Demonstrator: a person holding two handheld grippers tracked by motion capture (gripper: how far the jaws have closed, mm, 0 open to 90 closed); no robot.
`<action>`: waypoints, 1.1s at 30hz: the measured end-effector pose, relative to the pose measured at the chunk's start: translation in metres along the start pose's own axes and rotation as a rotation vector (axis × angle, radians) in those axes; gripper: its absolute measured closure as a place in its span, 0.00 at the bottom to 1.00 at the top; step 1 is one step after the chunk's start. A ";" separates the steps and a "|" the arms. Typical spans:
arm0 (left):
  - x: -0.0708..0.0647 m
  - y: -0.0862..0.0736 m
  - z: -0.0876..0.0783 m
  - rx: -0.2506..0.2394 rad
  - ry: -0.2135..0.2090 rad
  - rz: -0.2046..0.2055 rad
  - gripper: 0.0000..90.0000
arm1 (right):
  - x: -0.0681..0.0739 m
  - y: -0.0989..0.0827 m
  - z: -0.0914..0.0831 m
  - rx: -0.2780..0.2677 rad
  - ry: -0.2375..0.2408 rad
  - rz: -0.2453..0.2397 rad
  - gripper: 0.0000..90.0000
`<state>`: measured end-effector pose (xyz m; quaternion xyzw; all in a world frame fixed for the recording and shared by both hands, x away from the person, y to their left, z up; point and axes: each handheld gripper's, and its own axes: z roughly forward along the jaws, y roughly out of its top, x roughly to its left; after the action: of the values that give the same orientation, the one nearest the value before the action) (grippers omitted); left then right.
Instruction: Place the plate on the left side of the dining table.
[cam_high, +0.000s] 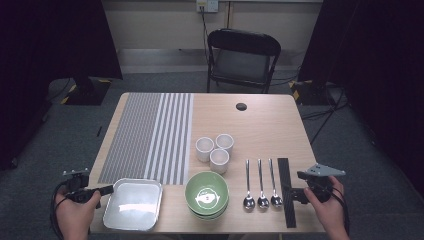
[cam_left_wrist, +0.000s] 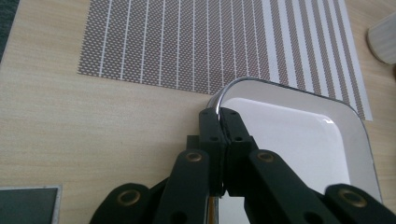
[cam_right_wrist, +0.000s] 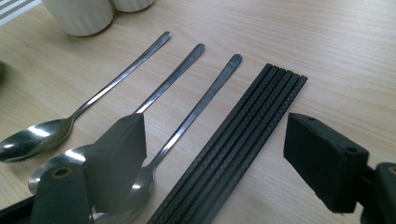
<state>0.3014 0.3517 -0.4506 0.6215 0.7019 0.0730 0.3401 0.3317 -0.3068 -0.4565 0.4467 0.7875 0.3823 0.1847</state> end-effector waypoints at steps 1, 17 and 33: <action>0.000 0.001 -0.001 0.002 0.006 0.007 0.99 | 0.000 0.000 0.000 0.000 -0.001 0.001 0.23; 0.000 0.001 -0.016 -0.034 0.032 0.009 0.99 | -0.001 0.000 0.000 -0.001 -0.003 0.007 0.23; 0.007 0.000 -0.020 -0.051 0.039 -0.013 0.99 | -0.002 0.000 0.000 -0.009 -0.003 0.005 0.23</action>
<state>0.2897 0.3641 -0.4381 0.6067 0.7102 0.1008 0.3427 0.3324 -0.3087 -0.4565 0.4485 0.7843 0.3858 0.1870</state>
